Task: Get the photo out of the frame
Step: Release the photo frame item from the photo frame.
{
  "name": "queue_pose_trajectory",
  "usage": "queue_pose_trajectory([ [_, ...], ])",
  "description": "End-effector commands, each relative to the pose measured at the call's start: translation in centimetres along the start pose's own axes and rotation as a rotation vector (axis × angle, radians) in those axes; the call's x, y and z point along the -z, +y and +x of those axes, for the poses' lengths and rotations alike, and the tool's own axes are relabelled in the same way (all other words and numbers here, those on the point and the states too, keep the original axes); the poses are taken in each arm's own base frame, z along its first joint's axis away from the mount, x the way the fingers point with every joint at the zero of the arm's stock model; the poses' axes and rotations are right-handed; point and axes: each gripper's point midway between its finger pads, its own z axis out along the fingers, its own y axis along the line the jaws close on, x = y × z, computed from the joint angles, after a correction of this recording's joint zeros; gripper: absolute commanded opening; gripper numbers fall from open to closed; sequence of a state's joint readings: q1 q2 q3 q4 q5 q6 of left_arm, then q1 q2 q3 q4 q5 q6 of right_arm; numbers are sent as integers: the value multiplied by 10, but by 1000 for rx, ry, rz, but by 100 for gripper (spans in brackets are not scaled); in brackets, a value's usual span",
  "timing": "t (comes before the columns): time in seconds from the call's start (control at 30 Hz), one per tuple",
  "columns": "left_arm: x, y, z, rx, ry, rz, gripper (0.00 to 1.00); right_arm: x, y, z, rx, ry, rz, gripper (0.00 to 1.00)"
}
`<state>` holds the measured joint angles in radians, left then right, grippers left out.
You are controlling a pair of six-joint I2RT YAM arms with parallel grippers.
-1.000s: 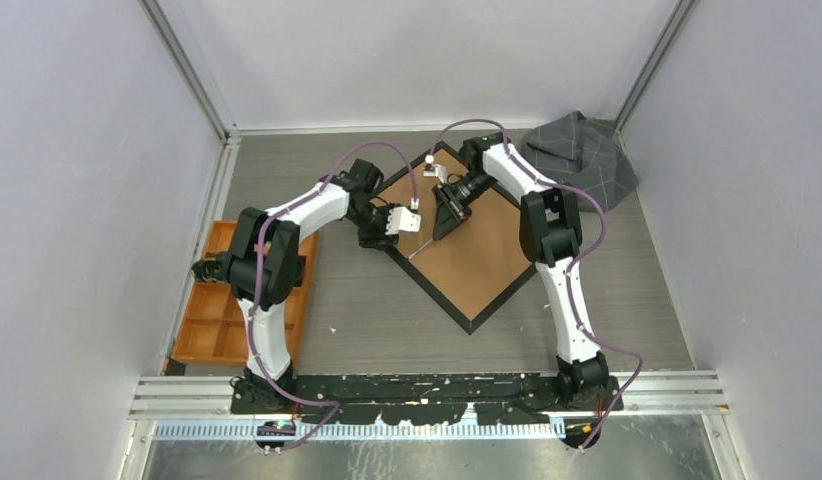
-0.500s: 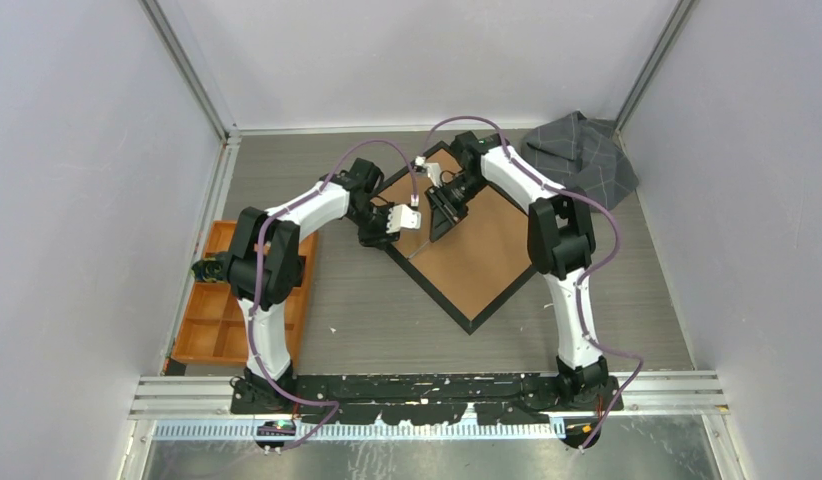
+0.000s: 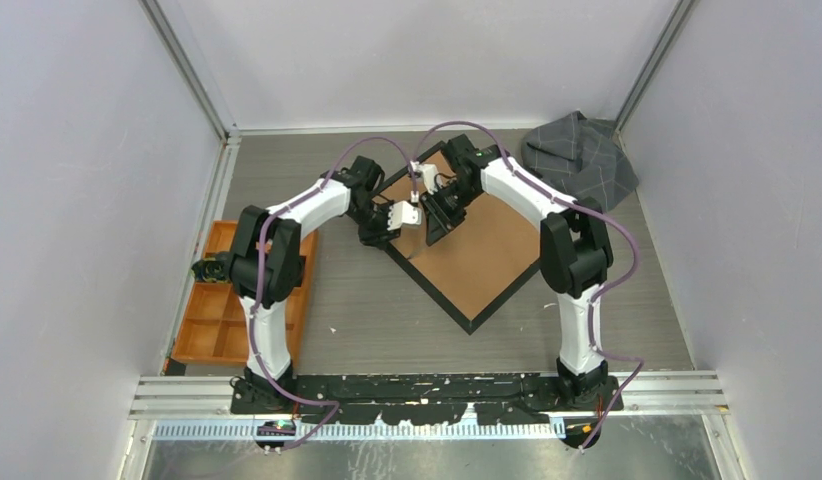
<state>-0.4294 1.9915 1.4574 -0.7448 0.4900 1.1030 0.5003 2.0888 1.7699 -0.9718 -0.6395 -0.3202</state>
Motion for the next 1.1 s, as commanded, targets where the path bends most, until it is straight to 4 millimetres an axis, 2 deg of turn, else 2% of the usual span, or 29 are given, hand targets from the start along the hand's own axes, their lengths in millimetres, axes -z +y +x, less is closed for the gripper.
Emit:
queue_pose_trajectory([
  [0.0,-42,-42,37,164,106,155,29,-35,72,-12,-4,-40,-147,1],
  [0.23,-33,-37,31,210,42,144,29,-44,59,-18,-46,-84,-45,1],
  [0.37,-23,-28,29,256,-30,137,36,-48,50,-13,-46,-87,-24,1],
  [0.57,-28,-27,51,300,82,192,38,-48,47,-13,-27,-90,-10,1],
  [0.8,-31,-25,56,332,122,228,43,-47,43,-16,-15,-108,27,1],
  [1.07,-38,-18,71,342,208,154,50,-45,41,-21,-38,-151,51,1],
])
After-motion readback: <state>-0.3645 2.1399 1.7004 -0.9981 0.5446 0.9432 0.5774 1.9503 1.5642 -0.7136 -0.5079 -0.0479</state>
